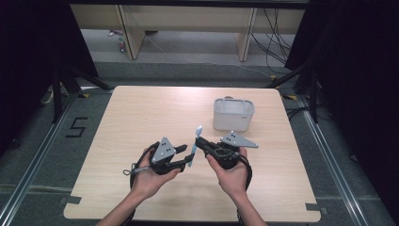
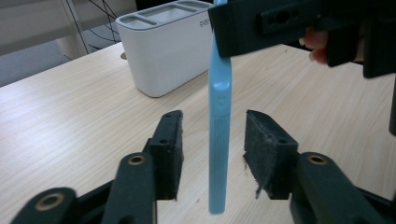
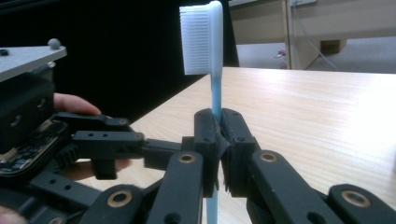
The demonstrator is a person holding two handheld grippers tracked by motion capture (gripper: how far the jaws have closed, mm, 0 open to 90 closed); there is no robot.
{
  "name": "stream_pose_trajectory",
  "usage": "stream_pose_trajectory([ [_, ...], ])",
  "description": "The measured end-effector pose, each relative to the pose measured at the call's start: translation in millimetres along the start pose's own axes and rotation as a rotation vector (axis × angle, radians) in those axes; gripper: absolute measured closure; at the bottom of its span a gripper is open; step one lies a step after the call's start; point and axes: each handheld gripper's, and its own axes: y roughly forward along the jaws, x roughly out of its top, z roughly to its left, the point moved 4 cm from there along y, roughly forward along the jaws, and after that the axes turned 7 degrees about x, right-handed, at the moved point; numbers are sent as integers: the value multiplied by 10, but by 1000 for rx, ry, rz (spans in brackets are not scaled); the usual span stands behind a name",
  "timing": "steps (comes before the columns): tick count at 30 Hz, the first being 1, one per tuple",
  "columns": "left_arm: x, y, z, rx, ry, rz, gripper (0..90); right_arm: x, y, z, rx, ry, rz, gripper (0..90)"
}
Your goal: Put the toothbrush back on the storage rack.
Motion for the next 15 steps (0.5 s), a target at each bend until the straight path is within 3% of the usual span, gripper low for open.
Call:
stream_pose_trajectory([
  [3,-11,-35,25,21,15,-5,477,28,-43,-17,-14,-17,4,862],
  [8,-88,-117,127,48,34,8,434,58,-83,-39,-32,-33,-13,862],
  [12,-175,-189,222,70,23,12,417,85,-119,-46,-43,-31,-14,862],
  [15,-250,-242,299,83,0,19,404,107,-142,-68,-51,-59,-15,862],
])
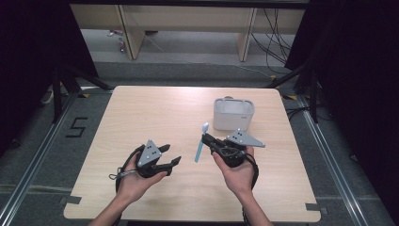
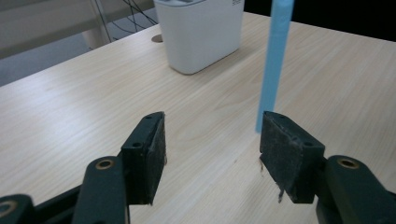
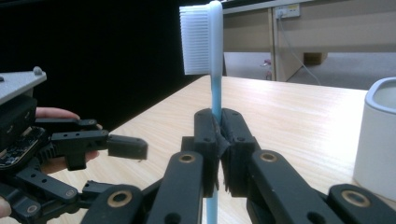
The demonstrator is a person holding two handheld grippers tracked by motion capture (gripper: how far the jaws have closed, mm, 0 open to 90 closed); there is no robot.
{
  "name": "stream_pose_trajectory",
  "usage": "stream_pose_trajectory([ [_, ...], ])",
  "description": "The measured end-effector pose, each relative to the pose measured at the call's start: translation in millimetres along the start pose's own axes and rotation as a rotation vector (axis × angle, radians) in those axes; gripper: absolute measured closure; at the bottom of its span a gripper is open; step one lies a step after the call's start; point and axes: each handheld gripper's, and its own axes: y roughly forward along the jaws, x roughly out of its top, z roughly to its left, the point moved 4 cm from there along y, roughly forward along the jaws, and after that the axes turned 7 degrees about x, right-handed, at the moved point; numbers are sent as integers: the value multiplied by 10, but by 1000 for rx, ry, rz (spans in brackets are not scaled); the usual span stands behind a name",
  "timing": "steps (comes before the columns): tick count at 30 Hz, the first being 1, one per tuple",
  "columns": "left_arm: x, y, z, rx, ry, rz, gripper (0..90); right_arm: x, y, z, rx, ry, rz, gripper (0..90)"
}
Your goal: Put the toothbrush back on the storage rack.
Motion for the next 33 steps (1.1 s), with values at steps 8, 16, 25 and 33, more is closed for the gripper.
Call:
stream_pose_trajectory([
  [8,-181,-73,188,54,-55,0,386,54,-48,-13,-8,8,-11,862],
  [16,-349,-118,346,101,-109,10,367,98,-92,-39,-22,-6,-19,862],
  [25,-567,-114,525,164,-152,-53,345,148,-156,-115,-52,-35,-30,862],
  [33,-675,-115,557,202,-163,-75,330,195,-216,-156,-78,-37,-30,862],
])
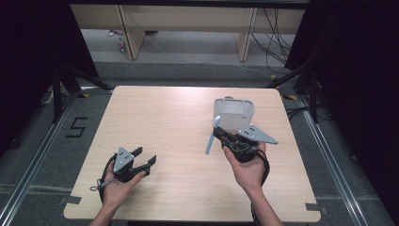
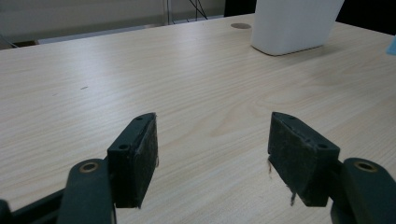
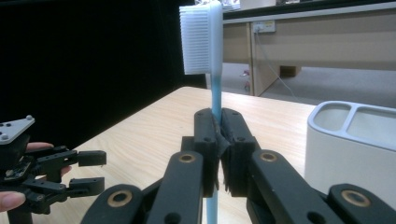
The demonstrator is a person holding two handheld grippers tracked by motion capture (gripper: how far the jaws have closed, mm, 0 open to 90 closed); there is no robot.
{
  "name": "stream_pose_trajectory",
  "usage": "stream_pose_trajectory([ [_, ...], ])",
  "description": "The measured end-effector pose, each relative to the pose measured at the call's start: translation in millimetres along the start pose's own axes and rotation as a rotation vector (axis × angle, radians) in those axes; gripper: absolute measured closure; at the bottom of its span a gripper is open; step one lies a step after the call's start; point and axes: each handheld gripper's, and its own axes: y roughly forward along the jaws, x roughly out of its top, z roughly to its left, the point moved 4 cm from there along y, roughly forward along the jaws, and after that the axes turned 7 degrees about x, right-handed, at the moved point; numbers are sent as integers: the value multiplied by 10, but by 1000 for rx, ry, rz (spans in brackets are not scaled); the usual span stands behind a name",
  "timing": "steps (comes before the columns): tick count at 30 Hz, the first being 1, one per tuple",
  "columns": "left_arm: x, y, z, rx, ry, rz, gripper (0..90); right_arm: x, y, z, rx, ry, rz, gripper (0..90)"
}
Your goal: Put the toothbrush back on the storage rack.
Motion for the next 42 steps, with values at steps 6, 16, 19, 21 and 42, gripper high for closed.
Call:
stream_pose_trajectory([
  [6,-72,19,-10,7,7,-25,321,35,-28,-44,-23,-21,-7,862],
  [16,-100,13,3,11,0,-57,321,94,-67,-115,-47,-25,-14,861],
  [19,-96,22,0,13,6,-80,323,110,-77,-137,-62,-34,-13,862],
  [21,-99,14,-7,19,5,-77,324,116,-76,-138,-60,-31,-16,862],
  [42,-105,-16,-9,51,3,-73,315,266,-162,-383,-137,-57,-44,861],
])
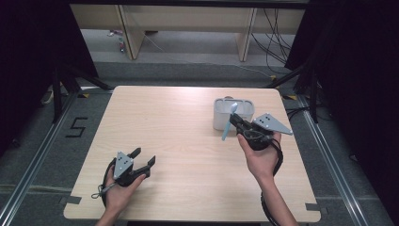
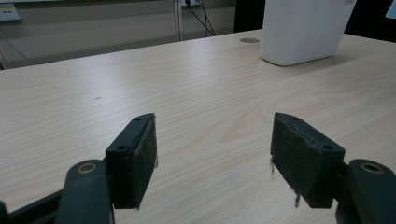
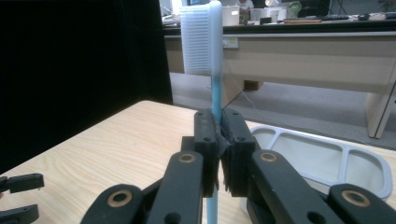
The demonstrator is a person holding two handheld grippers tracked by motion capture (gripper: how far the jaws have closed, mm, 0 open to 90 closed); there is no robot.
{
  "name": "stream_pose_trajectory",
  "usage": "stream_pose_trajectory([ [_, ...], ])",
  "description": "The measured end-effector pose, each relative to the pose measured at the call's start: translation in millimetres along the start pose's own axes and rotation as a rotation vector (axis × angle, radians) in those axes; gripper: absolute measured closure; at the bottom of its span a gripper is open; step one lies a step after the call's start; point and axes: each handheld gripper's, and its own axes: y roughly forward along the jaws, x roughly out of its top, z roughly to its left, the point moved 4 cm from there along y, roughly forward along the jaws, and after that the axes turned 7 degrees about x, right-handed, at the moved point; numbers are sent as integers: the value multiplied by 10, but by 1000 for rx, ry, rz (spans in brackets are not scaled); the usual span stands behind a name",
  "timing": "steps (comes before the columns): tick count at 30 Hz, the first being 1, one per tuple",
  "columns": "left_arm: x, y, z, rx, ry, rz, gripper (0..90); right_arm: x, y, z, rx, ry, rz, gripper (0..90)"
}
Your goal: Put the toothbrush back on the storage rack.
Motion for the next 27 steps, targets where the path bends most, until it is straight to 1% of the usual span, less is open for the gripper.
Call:
stream_pose_trajectory([
  [1,0,1,1,0,-3,-1,315,3,6,-8,1,1,-5,861],
  [2,0,0,1,1,-4,-1,316,4,0,-15,-3,7,5,861],
  [3,0,0,1,2,-4,-2,316,7,1,-35,-9,0,0,861],
  [6,0,0,1,3,-2,0,317,18,-6,-65,-21,7,4,861],
  [7,0,0,1,3,-2,0,318,25,-9,-82,-31,-7,-3,861],
  [8,0,0,0,3,0,0,318,27,-6,-80,-19,6,-2,861],
  [9,0,0,-1,3,0,0,319,38,-14,-102,-29,-1,-3,861],
  [11,0,-1,-2,4,3,-1,319,41,-15,-113,-33,-6,-1,861],
  [12,0,-1,-3,3,3,-2,319,46,-24,-130,-44,-16,-2,861],
  [13,0,-1,-3,4,4,-1,320,45,-21,-127,-40,1,-1,861],
  [15,0,0,-4,4,4,0,320,47,-20,-144,-44,1,-4,861],
  [16,0,1,-4,4,3,0,320,52,-24,-166,-58,-17,-7,861],
  [17,0,1,-3,5,3,1,320,52,-21,-170,-50,-5,-6,861],
  [19,0,0,-1,5,2,-1,320,55,-18,-179,-48,-5,-7,861],
  [20,0,-1,0,5,2,0,320,59,-18,-192,-58,-11,-10,861],
  [21,0,-1,0,6,0,-1,320,61,-22,-193,-60,-1,-4,861],
  [22,0,-1,0,5,1,-1,320,77,-18,-215,-65,-23,-13,861],
  [24,0,-1,0,5,2,-1,320,83,-16,-220,-64,-25,-13,861],
  [25,0,-1,-1,5,2,0,320,83,-19,-210,-66,-4,-5,861],
  [26,0,-1,-1,5,2,-1,321,88,-17,-211,-61,3,-6,861],
  [27,0,-1,-1,5,2,-1,321,94,-13,-222,-65,-4,-12,861],
])
